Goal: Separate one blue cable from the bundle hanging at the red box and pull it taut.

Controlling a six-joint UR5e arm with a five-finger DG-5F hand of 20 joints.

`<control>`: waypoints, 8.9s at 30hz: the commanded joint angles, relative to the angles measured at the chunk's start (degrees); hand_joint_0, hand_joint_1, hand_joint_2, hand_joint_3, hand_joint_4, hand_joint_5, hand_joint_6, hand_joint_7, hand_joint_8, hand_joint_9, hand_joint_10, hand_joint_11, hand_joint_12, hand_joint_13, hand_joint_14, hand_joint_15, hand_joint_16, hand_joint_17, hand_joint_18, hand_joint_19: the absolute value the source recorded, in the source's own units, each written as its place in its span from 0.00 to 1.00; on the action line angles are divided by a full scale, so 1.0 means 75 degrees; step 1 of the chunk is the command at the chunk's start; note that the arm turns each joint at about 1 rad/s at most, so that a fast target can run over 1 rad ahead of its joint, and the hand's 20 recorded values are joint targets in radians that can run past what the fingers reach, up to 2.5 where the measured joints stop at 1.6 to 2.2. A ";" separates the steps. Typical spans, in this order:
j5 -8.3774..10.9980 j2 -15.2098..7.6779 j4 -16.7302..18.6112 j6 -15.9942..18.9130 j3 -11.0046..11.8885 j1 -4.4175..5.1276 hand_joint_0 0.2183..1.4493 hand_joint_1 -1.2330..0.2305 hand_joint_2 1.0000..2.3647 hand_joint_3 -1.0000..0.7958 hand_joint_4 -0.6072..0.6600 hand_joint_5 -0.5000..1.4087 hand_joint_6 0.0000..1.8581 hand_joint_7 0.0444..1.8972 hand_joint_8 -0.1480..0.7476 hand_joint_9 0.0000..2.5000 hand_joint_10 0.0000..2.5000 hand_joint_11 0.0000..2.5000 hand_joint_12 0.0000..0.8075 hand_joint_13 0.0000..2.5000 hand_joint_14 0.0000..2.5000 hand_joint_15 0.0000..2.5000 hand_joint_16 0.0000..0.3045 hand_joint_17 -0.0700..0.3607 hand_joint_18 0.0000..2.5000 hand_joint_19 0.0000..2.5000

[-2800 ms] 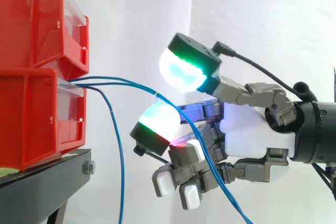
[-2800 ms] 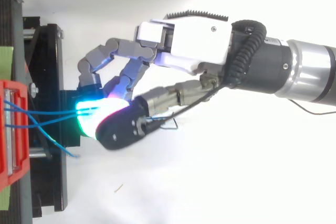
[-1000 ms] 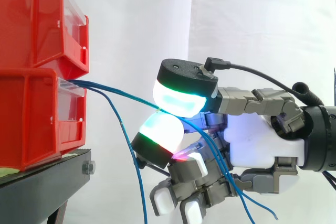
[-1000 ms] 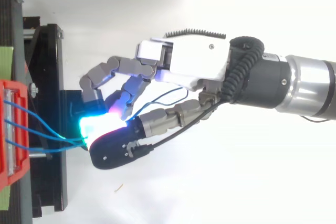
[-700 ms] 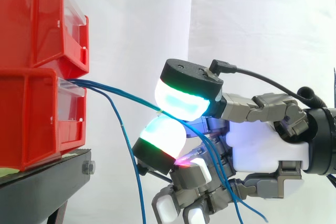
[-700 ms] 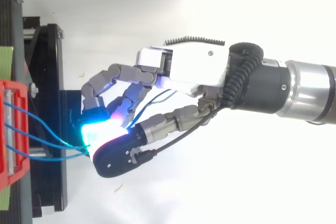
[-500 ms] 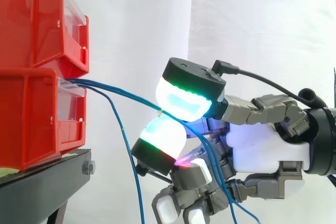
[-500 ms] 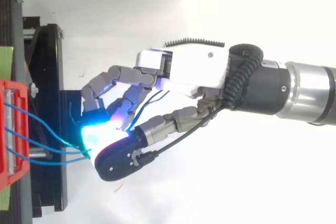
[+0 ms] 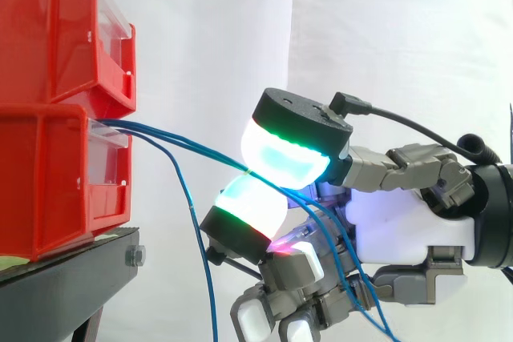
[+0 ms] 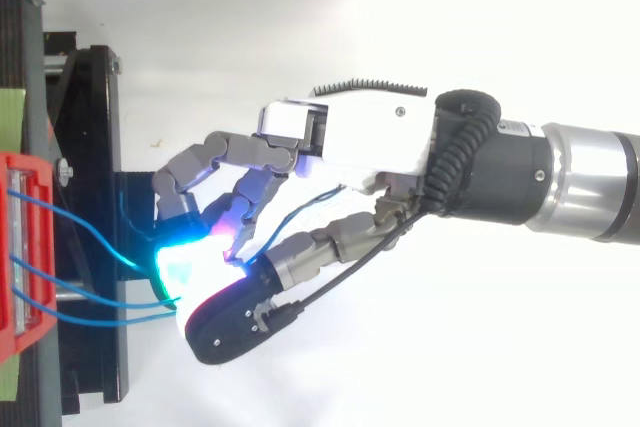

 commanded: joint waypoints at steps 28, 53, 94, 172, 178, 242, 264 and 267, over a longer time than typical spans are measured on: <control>0.0111 0.0000 -0.0016 0.0061 -0.0008 0.0063 0.45 0.23 0.00 0.28 0.57 0.16 0.50 0.66 0.54 0.40 0.01 0.44 0.48 0.36 0.01 0.28 0.14 0.39 0.34 0.27; 0.0123 0.0000 -0.0063 0.0061 -0.0008 0.0075 0.38 0.32 0.01 0.37 0.54 0.17 0.48 0.67 0.57 0.42 0.01 0.43 0.50 0.37 0.01 0.28 0.15 0.41 0.35 0.30; 0.0158 0.0000 -0.0110 0.0120 -0.0008 0.0075 0.26 0.51 0.00 0.28 0.61 0.18 0.42 0.59 0.60 0.44 0.01 0.40 0.54 0.38 0.01 0.29 0.18 0.45 0.38 0.32; -0.0041 0.0117 -0.0450 0.0296 0.0003 0.0016 0.31 0.36 0.02 0.45 0.60 0.17 0.45 0.65 0.58 0.46 0.01 0.43 0.53 0.36 0.01 0.27 0.17 0.43 0.39 0.32; -0.0041 0.0105 -0.0462 0.0296 -0.0008 0.0028 0.33 0.32 0.02 0.47 0.59 0.17 0.46 0.65 0.58 0.45 0.01 0.44 0.53 0.35 0.01 0.26 0.17 0.43 0.38 0.32; 0.0053 0.0105 -0.0415 0.0354 0.0003 0.0075 0.43 0.28 0.02 0.49 0.50 0.14 0.48 0.70 0.56 0.42 0.01 0.43 0.50 0.37 0.01 0.27 0.16 0.42 0.38 0.31; 0.0076 0.0105 -0.0368 0.0413 0.0003 0.0086 0.52 0.27 0.00 0.32 0.50 0.14 0.48 0.63 0.53 0.46 0.01 0.55 0.44 0.49 0.01 0.51 0.14 0.38 0.40 0.41; 0.0088 0.0105 -0.0368 0.0413 0.0003 0.0086 0.52 0.27 0.00 0.31 0.51 0.14 0.48 0.63 0.52 0.46 0.01 0.55 0.42 0.51 0.01 0.55 0.13 0.37 0.41 0.41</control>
